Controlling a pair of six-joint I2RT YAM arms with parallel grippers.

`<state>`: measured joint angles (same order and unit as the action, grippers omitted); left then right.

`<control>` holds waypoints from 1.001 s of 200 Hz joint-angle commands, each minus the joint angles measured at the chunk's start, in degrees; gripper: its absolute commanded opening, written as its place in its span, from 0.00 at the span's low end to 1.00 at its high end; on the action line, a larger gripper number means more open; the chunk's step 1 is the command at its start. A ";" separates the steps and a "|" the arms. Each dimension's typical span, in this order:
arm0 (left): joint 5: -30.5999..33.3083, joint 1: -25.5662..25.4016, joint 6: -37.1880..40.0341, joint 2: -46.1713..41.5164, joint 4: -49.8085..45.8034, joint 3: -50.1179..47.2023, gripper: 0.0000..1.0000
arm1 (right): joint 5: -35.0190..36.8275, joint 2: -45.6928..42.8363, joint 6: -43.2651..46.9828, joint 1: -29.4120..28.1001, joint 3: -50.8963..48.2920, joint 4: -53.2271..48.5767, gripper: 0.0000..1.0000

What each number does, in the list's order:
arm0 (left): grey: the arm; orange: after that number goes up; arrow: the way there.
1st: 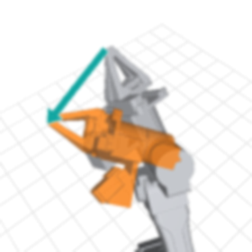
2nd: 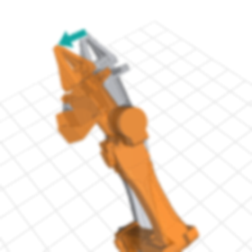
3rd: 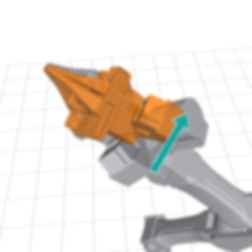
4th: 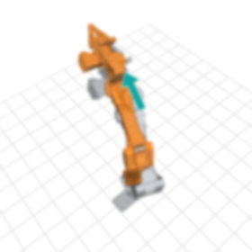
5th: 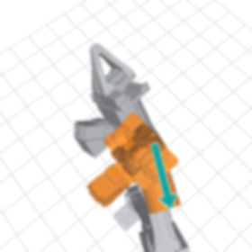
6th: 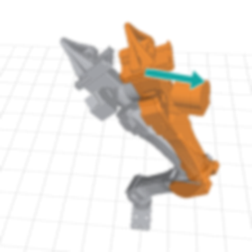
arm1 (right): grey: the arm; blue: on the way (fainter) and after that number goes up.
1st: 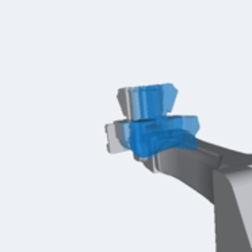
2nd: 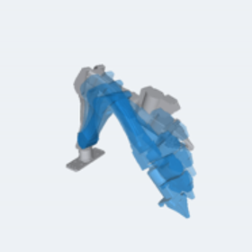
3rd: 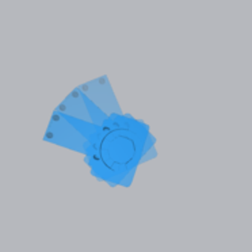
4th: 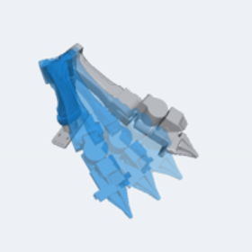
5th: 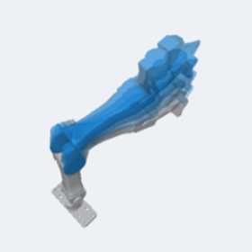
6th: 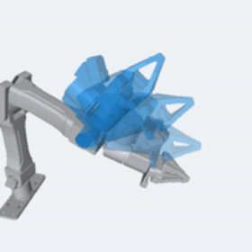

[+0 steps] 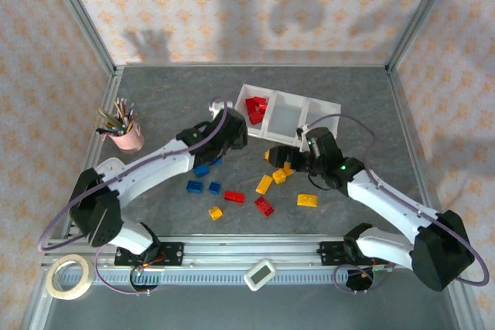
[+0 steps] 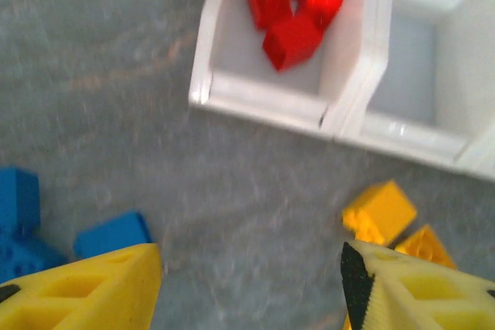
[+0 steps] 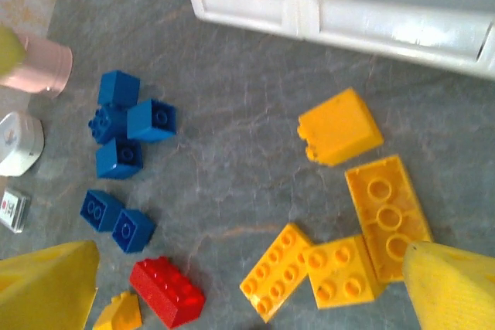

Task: Sort the legos into containers by color
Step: Pick up the lego from the middle-left of the table.

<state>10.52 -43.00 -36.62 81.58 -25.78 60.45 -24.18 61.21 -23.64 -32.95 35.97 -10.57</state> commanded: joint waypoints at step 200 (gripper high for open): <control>-4.94 -15.19 -15.06 7.51 -2.24 -11.41 0.82 | 0.86 -3.77 -3.81 -2.88 -12.56 9.43 1.00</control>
<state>6.26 -57.78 -51.57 86.94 -27.92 47.88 -24.86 57.36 -27.22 -35.48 23.62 -3.07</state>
